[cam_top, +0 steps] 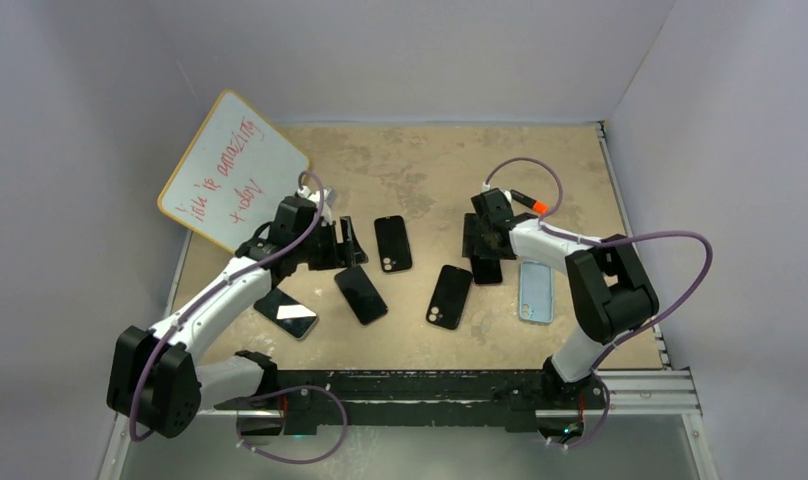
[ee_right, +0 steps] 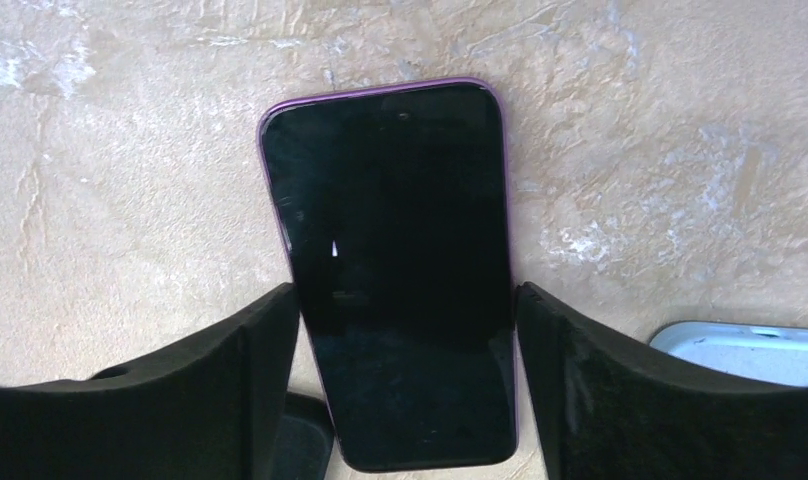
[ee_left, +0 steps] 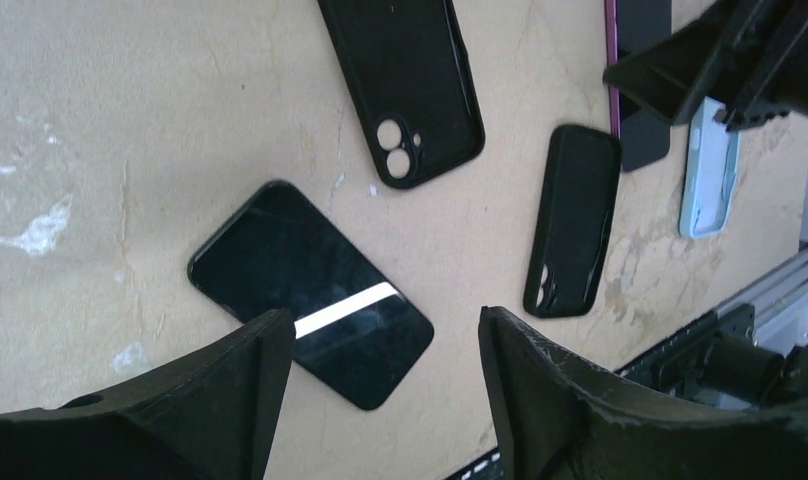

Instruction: Put the phone into the phone case

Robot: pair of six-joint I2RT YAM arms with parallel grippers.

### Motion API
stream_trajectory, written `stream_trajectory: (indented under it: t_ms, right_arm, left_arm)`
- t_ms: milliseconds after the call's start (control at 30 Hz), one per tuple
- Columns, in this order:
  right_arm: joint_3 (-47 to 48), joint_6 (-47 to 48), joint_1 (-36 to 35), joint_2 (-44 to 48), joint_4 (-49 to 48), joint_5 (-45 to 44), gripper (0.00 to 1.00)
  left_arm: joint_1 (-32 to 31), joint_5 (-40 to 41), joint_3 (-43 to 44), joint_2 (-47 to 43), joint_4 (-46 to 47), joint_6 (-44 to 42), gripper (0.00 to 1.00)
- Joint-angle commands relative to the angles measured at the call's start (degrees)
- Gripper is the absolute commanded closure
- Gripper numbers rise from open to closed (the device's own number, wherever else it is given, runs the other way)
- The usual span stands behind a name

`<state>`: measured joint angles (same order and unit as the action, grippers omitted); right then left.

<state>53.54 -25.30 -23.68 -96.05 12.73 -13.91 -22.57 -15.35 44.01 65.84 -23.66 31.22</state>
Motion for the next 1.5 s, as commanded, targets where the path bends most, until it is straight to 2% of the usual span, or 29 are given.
stream_trajectory:
  t_ms: [0,67,333,633,800,900,1033,1100,1200,1333,1467]
  right_arm:
    - [-1.77,-0.23,-0.28,-1.63,1.45,0.05,0.27]
    - [-1.94,-0.25,-0.31,-0.95,1.76,-0.44,0.35]
    - [-1.84,-0.50,-0.25,2.12,4.56,-1.03,0.46]
    - [-3.06,-1.78,-0.15,6.71,5.65,-0.40,0.50]
    - [-4.07,-2.25,-0.24,7.91,5.64,1.69,0.51]
    - [-6.41,-2.48,-0.26,11.04,4.99,3.03,0.51]
    - [-8.52,-2.86,-0.20,15.10,4.77,2.79,0.52]
    - [-9.04,-2.83,-0.15,16.84,4.90,2.42,0.51]
    - [-10.02,-2.90,-0.24,18.75,4.81,3.15,0.51]
    - [-11.19,-3.07,-0.25,20.51,4.61,4.12,0.51]
    - [-11.91,-3.14,-0.19,22.02,4.91,3.93,0.51]
  left_arm:
    - [-0.66,3.88,1.80,5.37,10.34,2.88,0.32]
    - [-0.93,4.01,3.79,9.67,12.55,2.77,0.33]
    - [-4.45,9.27,13.68,26.99,13.20,1.02,0.37]
    - [-5.76,12.17,21.08,37.46,10.18,-2.58,0.47]
    - [-6.25,10.39,22.78,41.35,8.93,-6.76,0.53]
    - [-6.28,8.64,23.94,42.57,8.30,-10.70,0.61]
    - [-6.35,6.13,26.91,43.26,5.48,-16.39,0.81]
    - [-6.54,3.10,27.78,43.04,4.78,-20.31,0.88]
    - [-7.54,3.25,27.92,41.73,4.66,-27.13,0.99]
    - [-9.66,0.63,24.37,37.81,8.26,-37.88,1.00]
    - [-10.71,-1.11,24.69,36.11,9.71,-44.08,1.00]
